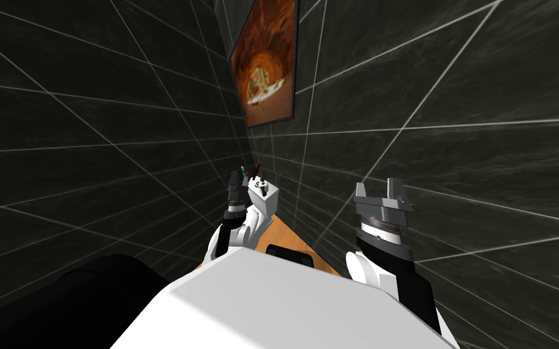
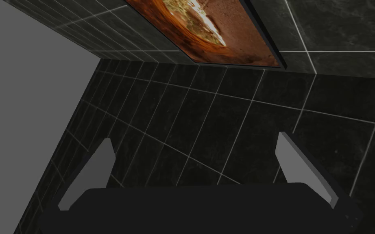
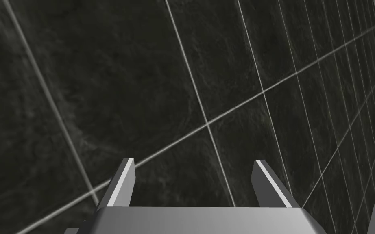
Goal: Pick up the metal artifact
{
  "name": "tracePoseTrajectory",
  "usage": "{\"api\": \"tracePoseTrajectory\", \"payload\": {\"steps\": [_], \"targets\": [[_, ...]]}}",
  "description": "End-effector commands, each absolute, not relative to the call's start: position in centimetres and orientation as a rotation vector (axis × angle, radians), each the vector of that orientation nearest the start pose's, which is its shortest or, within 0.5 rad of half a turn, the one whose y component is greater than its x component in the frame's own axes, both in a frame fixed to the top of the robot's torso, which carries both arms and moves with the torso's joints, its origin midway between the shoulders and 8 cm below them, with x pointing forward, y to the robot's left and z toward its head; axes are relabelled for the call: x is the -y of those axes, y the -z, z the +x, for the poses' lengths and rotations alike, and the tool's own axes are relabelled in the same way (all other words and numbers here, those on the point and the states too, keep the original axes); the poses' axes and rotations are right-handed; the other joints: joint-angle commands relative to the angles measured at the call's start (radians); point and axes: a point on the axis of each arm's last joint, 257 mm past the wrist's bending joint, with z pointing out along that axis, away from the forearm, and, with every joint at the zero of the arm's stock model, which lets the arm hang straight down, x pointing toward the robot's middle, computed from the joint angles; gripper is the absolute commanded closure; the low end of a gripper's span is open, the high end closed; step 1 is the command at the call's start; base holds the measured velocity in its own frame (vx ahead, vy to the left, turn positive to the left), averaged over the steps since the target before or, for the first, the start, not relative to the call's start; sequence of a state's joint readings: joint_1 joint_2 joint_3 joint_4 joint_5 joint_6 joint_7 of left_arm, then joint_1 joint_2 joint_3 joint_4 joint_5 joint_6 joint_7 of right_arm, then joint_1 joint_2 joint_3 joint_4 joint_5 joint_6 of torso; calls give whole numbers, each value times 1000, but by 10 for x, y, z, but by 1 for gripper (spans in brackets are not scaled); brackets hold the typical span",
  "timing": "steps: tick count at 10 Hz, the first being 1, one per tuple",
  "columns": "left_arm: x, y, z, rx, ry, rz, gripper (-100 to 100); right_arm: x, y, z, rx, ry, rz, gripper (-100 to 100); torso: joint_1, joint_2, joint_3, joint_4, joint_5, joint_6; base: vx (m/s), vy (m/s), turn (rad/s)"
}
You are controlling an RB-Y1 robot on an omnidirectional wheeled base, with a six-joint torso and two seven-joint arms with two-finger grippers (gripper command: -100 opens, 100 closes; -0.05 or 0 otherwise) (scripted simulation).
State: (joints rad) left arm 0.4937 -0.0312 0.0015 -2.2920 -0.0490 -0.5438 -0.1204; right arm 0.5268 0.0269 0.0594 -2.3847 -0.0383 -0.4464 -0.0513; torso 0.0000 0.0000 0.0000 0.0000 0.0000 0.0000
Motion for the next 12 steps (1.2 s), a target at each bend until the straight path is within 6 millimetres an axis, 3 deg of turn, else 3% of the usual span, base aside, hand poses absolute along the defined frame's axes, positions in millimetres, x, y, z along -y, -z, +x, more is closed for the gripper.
{"api": "tracePoseTrajectory", "payload": {"steps": [1,6,11,12], "targets": [[-272,-36,338,-634,1171,-541,-100,268,-52,331,-532,-1430,704,0,0,0,0,0,0,0,-14,-14,-45],[-280,-6,359,-777,1150,-550,-100,268,-52,331,-532,-1431,704,0,-5,5,3,1,-1,0,-59,-59,-99],[-315,50,386,-935,1084,-666,-100,268,-52,331,-532,-1431,704,0,-6,8,5,2,-1,0,-109,-92,-168],[-315,50,386,-935,1084,-666,-100,268,-52,331,-532,-1431,704,0,-6,9,5,2,-1,0,-80,-65,-38]]}}
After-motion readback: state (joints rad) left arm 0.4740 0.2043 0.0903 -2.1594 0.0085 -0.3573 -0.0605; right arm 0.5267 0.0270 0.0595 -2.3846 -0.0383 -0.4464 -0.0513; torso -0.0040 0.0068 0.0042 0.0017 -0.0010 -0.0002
